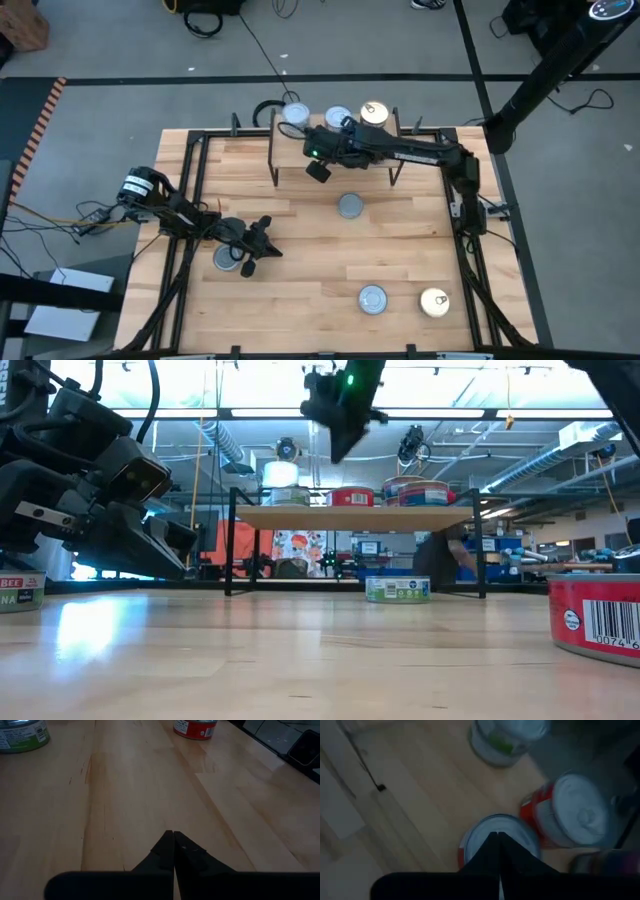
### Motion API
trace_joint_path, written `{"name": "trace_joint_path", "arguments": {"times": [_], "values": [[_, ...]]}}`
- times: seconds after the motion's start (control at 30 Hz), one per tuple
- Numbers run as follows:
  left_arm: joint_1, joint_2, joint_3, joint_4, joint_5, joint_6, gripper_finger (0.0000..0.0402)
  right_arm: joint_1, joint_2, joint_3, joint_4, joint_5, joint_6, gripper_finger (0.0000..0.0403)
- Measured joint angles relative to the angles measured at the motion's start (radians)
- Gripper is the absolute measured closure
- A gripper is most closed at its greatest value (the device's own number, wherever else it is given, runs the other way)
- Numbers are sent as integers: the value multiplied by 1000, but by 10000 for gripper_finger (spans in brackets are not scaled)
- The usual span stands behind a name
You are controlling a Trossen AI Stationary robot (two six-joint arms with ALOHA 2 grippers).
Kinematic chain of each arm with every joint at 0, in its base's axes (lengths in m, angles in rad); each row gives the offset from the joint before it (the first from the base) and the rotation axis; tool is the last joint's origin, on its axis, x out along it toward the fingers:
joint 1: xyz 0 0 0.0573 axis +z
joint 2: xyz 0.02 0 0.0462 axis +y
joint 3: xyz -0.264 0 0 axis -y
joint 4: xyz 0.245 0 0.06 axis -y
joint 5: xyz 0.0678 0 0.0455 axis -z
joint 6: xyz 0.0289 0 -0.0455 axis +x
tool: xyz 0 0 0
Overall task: Stack canned seafood by type on shelf
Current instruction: Put the red tuna can on the shelf aligned with the red tuna cans, then put the green and white tuna can on the shelf aligned with the green and white tuna cans
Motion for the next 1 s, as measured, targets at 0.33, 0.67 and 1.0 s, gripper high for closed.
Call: {"name": "trace_joint_path", "arguments": {"times": [0.33,0.67,1.0], "values": [[0,0,0,1,0,0,396,177,-67,-155,75,55,2,401],[0,0,0,2,0,0,396,328,-146,-582,401,-41,145,402],[0,0,1,30,0,2,396,410,-261,-938,772,-135,183,398]]}}
